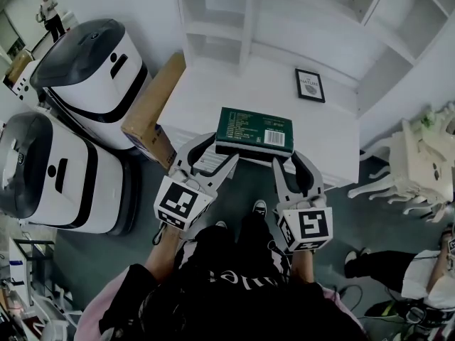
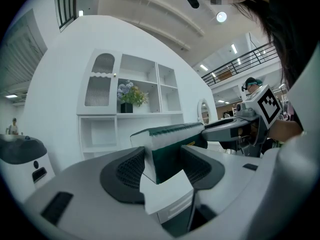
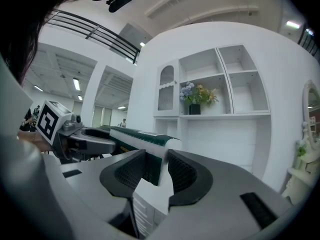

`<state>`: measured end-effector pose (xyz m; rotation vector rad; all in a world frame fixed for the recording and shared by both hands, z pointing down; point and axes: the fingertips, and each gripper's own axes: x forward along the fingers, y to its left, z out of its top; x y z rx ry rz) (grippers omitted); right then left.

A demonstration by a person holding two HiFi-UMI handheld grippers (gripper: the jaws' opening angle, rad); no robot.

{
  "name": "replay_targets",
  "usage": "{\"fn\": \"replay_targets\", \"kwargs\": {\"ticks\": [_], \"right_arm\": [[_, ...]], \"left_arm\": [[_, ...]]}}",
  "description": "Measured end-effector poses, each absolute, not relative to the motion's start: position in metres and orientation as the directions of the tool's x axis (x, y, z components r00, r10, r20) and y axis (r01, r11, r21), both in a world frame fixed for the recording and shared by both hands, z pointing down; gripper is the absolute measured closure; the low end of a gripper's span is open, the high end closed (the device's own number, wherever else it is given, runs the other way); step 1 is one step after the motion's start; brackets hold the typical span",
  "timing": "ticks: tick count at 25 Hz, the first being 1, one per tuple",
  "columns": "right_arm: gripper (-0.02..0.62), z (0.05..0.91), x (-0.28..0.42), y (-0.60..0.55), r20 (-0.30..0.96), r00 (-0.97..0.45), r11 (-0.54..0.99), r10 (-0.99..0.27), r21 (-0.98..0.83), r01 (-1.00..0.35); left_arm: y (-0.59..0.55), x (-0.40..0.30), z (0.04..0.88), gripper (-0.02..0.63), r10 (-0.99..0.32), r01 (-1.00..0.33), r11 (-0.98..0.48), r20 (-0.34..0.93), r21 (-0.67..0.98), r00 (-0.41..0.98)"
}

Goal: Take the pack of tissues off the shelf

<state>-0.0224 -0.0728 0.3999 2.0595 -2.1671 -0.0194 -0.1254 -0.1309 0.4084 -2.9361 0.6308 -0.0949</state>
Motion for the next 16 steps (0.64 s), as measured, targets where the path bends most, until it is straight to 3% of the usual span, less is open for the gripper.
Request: {"fn": "replay_targets", "kwargs": {"ticks": [16], "right_arm": [[0.433,0.3967,-0.0319,-0.0749,0.101,-0.035,0.048,-0.994,0.127,-0.991]], "left_arm": [[-0.1347,-0.1353,0.4076,0.371,-0.416,-0.409,-0.902,0.025,-0.138,0.909]]}}
